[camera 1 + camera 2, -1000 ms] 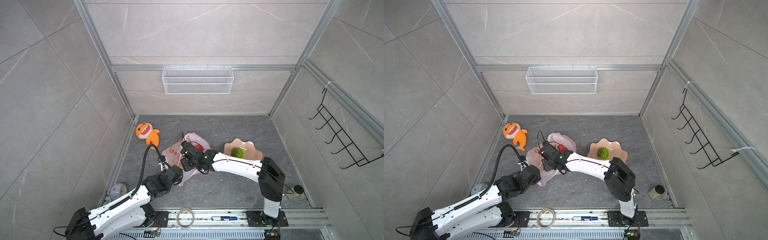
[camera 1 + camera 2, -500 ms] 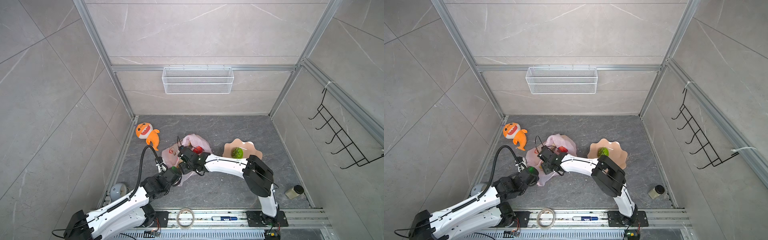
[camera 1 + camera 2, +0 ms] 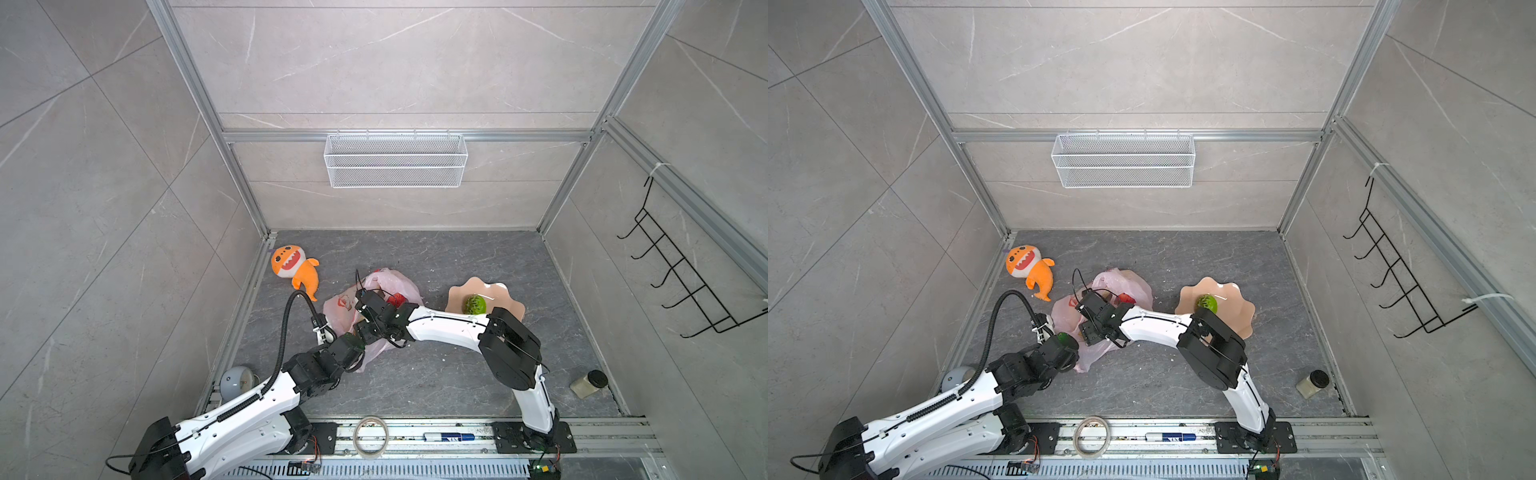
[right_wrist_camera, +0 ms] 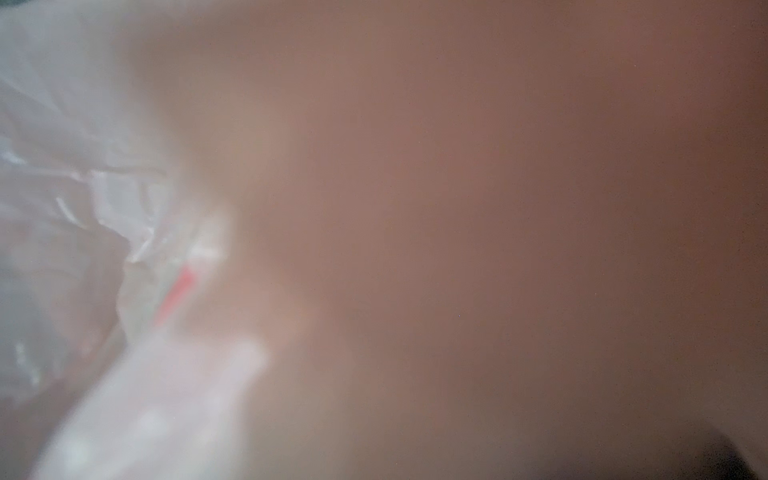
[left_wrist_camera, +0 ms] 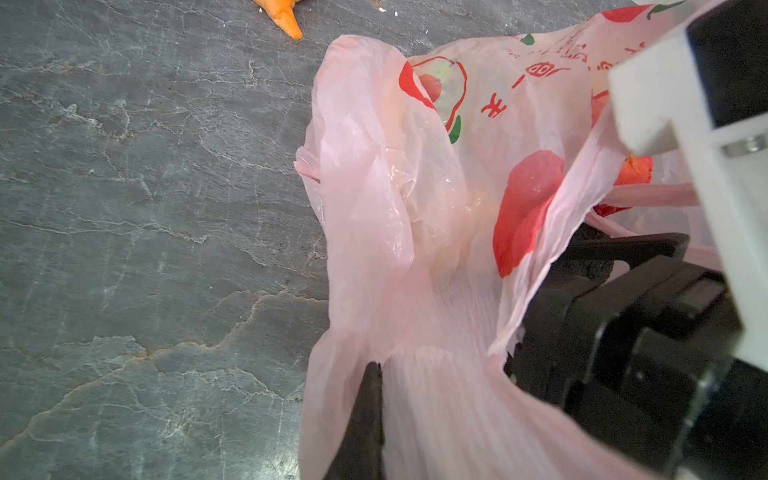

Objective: Take the fake fruits out of the plastic bag
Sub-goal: 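Reach the right gripper down into the bag toward the cream fruit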

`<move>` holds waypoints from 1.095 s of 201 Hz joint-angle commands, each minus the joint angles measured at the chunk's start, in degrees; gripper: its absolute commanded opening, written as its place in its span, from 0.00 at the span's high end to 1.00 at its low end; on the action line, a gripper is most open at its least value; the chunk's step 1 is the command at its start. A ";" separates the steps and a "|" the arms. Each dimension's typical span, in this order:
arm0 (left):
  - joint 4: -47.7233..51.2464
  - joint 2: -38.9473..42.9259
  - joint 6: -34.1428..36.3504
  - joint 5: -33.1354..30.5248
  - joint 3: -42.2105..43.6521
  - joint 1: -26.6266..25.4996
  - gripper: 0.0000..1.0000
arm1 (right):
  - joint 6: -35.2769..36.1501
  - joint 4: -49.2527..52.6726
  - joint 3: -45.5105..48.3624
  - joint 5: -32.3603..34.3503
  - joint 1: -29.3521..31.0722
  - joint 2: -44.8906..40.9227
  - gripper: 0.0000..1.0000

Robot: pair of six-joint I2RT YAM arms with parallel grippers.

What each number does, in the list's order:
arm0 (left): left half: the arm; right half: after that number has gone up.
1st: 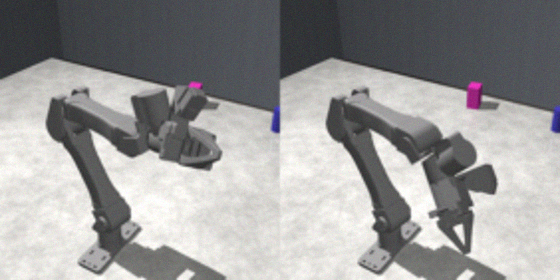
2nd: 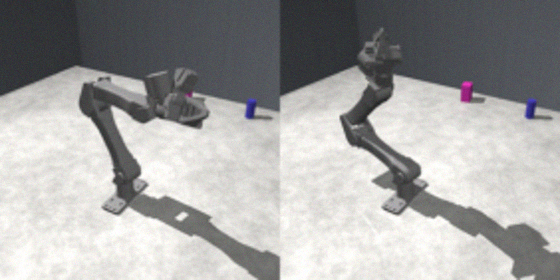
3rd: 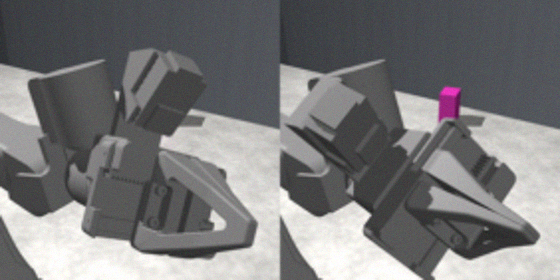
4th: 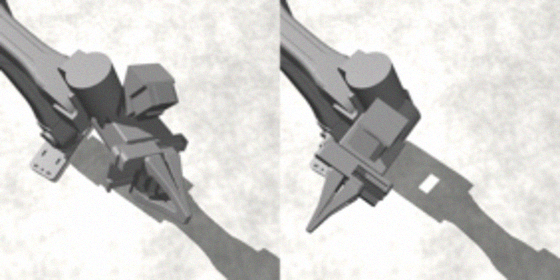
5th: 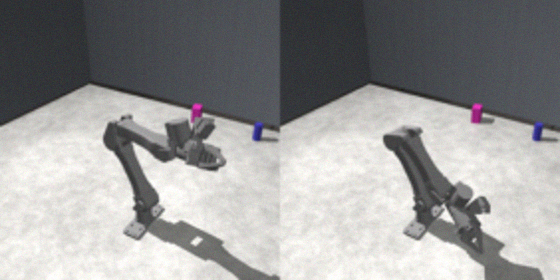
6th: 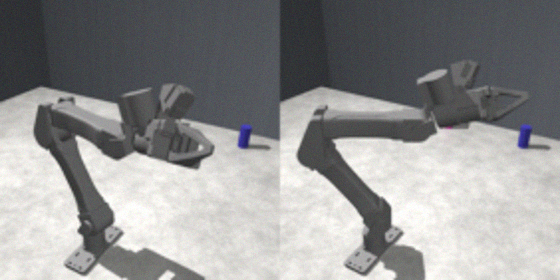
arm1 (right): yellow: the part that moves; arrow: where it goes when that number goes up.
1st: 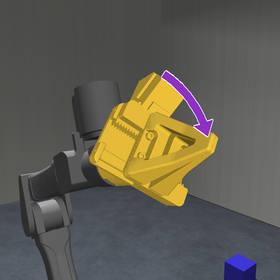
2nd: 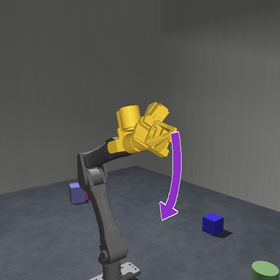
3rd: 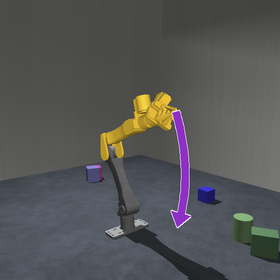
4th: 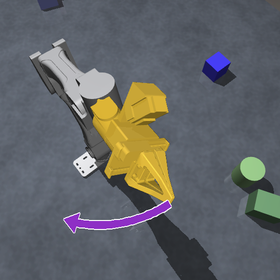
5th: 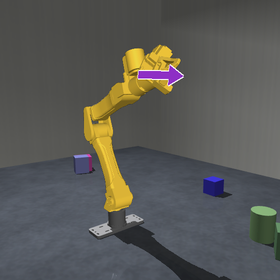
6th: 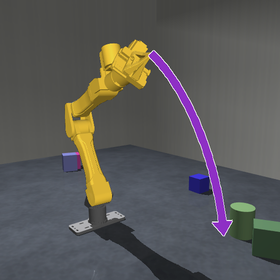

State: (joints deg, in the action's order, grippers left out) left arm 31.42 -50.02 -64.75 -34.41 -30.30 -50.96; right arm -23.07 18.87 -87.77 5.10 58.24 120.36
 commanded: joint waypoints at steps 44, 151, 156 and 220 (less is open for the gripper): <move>-0.35 1.06 -0.12 -0.48 -0.56 0.16 1.00 | -0.09 -1.75 -2.48 -0.91 -0.91 2.91 0.27; -1.02 0.11 0.24 0.14 -0.66 0.16 1.00 | 1.44 -6.18 -1.61 -2.97 -1.55 3.48 0.27; -1.12 0.08 0.27 0.14 -0.76 0.16 1.00 | 1.45 -6.14 -1.76 -2.92 -1.55 3.57 0.27; -1.27 -0.01 0.23 0.10 -0.85 0.16 1.00 | 1.93 -5.74 -1.80 -3.49 -1.77 3.45 0.40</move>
State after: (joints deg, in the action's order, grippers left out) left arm 30.61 -49.98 -64.73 -33.93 -30.30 -50.96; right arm -22.00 13.19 -88.62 2.28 56.80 122.91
